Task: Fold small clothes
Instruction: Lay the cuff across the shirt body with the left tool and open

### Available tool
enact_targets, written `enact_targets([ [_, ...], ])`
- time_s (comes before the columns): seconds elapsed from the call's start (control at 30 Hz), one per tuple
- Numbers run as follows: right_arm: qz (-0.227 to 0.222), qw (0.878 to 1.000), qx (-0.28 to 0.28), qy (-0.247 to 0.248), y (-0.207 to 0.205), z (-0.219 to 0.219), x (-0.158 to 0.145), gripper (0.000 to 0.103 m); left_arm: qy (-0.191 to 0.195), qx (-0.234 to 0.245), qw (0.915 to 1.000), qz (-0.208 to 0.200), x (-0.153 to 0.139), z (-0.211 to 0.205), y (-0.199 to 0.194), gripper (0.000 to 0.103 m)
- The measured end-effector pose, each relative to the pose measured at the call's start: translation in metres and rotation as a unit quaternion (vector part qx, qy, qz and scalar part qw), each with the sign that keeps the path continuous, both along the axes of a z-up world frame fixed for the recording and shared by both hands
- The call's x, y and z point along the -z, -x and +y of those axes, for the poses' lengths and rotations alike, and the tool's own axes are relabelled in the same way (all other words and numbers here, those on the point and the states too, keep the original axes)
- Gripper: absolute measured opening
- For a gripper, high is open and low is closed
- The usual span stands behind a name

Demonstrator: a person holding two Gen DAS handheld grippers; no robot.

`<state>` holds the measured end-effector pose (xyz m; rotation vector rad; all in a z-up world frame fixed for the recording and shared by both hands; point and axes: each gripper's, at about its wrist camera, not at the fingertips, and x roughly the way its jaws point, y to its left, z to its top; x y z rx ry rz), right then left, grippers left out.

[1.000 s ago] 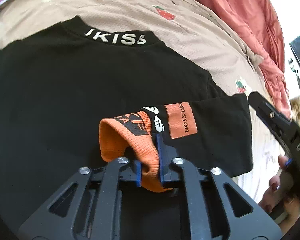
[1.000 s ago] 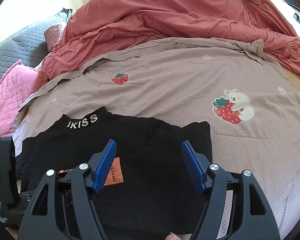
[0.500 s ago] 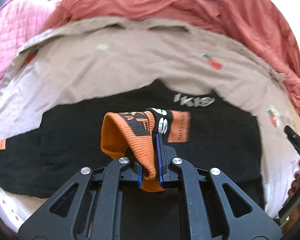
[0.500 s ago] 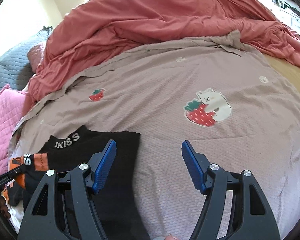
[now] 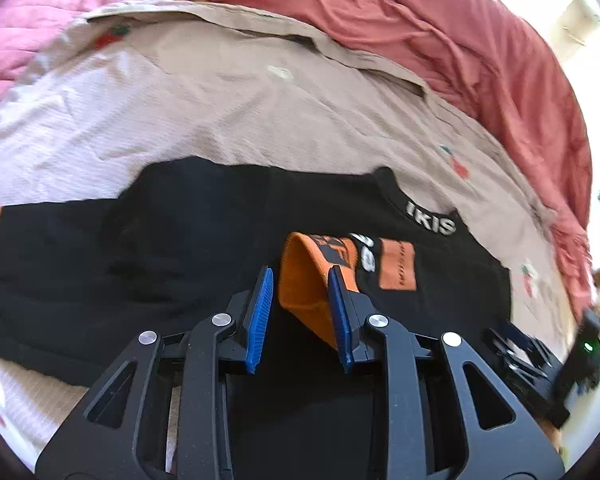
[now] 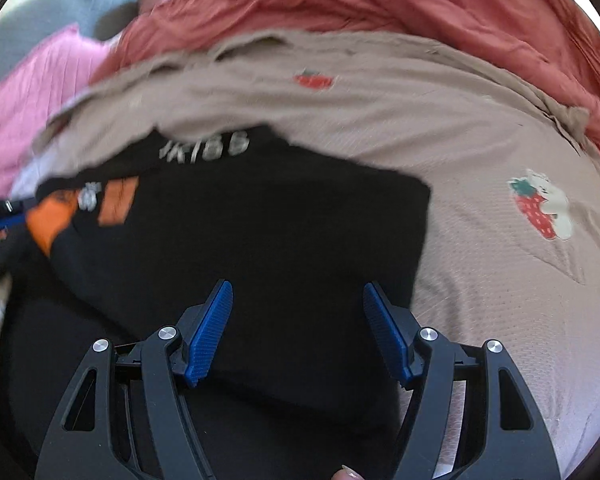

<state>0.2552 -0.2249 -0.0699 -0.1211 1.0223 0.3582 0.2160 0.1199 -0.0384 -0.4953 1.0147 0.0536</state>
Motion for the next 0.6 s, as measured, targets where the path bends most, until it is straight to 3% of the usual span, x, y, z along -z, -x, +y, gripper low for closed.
enact_targets([
  [0.13, 0.007, 1.0, 0.004, -0.009, -0.001, -0.005, 0.0, 0.067, 0.01, 0.094, 0.9945, -0.047, 0.0, -0.021, -0.004, 0.023],
  [0.2, 0.011, 1.0, 0.006, -0.014, -0.001, -0.006, 0.001, 0.067, 0.004, 0.11, 0.9928, -0.047, 0.004, -0.029, -0.01, 0.031],
  [0.33, 0.014, 1.0, 0.005, -0.01, -0.001, -0.005, 0.004, 0.067, 0.006, 0.135, 0.9902, -0.036, 0.011, -0.036, -0.019, 0.031],
  [0.4, 0.014, 1.0, 0.005, -0.009, -0.001, -0.004, 0.003, 0.067, -0.001, 0.144, 0.9895, -0.018, 0.015, -0.037, -0.022, 0.025],
  [0.5, 0.017, 1.0, 0.007, -0.015, -0.002, -0.006, 0.003, 0.067, -0.016, 0.12, 0.9921, 0.034, 0.029, -0.025, -0.022, 0.014],
  [0.6, 0.019, 1.0, 0.009, -0.018, -0.003, -0.007, 0.003, 0.067, 0.012, 0.106, 0.9936, 0.036, 0.031, -0.01, -0.01, 0.009],
])
